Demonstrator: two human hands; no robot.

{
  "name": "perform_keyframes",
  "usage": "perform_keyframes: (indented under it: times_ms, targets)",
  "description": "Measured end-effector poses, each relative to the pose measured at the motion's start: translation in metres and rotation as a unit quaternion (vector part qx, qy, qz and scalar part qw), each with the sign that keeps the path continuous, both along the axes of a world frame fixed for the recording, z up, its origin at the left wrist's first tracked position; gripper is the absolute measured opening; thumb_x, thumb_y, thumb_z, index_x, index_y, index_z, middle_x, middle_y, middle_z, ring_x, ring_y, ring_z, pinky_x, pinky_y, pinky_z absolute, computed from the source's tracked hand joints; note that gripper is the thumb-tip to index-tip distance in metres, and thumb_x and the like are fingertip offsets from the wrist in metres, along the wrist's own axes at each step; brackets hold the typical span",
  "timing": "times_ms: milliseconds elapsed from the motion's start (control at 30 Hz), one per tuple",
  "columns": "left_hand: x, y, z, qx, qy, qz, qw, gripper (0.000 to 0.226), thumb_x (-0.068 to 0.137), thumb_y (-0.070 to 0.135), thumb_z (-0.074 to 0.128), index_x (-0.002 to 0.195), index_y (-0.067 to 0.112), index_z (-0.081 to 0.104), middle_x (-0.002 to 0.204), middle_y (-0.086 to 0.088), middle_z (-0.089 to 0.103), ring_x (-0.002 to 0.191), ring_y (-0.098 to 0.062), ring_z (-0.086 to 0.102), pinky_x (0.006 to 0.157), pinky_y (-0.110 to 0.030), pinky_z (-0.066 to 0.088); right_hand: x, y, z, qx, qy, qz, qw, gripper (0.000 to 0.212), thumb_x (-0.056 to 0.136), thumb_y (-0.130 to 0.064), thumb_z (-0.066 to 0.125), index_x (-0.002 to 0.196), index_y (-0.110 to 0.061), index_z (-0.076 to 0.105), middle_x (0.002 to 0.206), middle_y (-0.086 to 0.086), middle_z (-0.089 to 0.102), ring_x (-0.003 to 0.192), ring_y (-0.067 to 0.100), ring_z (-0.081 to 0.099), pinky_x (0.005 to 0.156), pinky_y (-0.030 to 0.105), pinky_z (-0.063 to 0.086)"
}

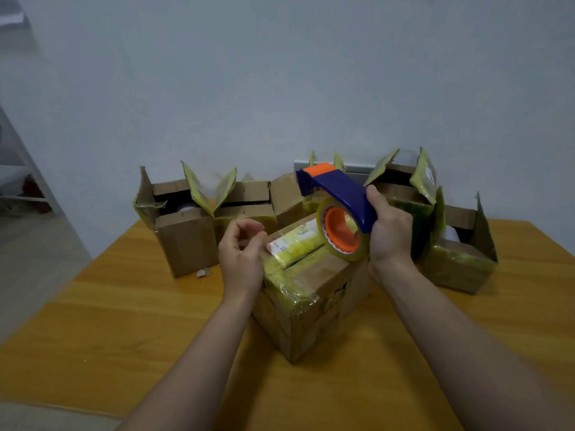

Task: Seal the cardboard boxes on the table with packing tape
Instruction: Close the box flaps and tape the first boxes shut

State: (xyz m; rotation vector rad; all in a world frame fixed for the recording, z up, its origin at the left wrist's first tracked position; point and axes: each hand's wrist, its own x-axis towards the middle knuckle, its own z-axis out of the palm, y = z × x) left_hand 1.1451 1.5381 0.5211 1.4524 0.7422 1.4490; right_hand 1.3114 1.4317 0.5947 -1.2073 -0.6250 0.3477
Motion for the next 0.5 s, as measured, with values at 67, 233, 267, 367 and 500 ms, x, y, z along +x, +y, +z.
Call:
perform_keyframes:
  times_ms: [67,233,267,367,500]
  targets:
    - [-0.001,-0.004,-0.01,-0.075,-0.029,-0.052,0.995,0.02,0.081,0.02,0.065,0.096,0.009,0.072,0.093,-0.005,0.072,0.089,-0.019,0.068,0.076,-0.033,0.055,-0.002,-0.002,-0.001,-0.004,0.003,0.003,1.0,0.041,0.103,-0.033,0.054,0.071,-0.015,0.071,0.053,-0.011,0.064,0.054,-0.002,0.06,0.052,0.009,0.045]
    - [0.005,0.0,-0.017,-0.049,-0.044,-0.04,0.997,0.023,0.083,0.015,0.054,0.09,0.001,0.07,0.084,-0.003,0.072,0.085,-0.014,0.067,0.072,-0.023,0.051,-0.013,-0.001,-0.001,-0.025,0.002,0.017,1.0,0.039,0.103,-0.036,0.054,0.076,-0.016,0.074,0.059,-0.01,0.066,0.061,0.0,0.063,0.057,0.013,0.047]
    - [0.007,0.002,-0.014,-0.036,-0.03,-0.045,0.998,0.023,0.082,0.014,0.052,0.087,-0.002,0.068,0.081,-0.001,0.071,0.083,-0.011,0.066,0.07,-0.022,0.05,-0.014,-0.001,0.0,-0.034,0.001,0.014,0.999,0.04,0.102,-0.039,0.054,0.076,-0.018,0.075,0.06,-0.01,0.067,0.066,0.004,0.064,0.061,0.017,0.048]
    - [0.003,0.012,-0.002,-0.031,0.044,-0.085,0.995,0.028,0.079,0.016,0.051,0.091,-0.005,0.065,0.086,-0.002,0.068,0.082,-0.006,0.064,0.068,-0.02,0.049,-0.014,-0.001,0.002,-0.051,0.009,0.012,0.999,0.041,0.101,-0.043,0.055,0.074,-0.019,0.075,0.061,-0.01,0.067,0.072,0.011,0.064,0.068,0.026,0.047]
    - [-0.012,0.024,0.016,-0.009,0.333,-0.001,0.943,0.042,0.086,0.055,0.061,0.116,0.025,0.058,0.109,0.006,0.064,0.098,-0.017,0.064,0.083,-0.04,0.056,-0.009,-0.001,0.006,-0.045,-0.002,0.001,0.999,0.04,0.102,-0.04,0.054,0.077,-0.016,0.074,0.058,-0.012,0.067,0.06,-0.001,0.063,0.055,0.012,0.047]
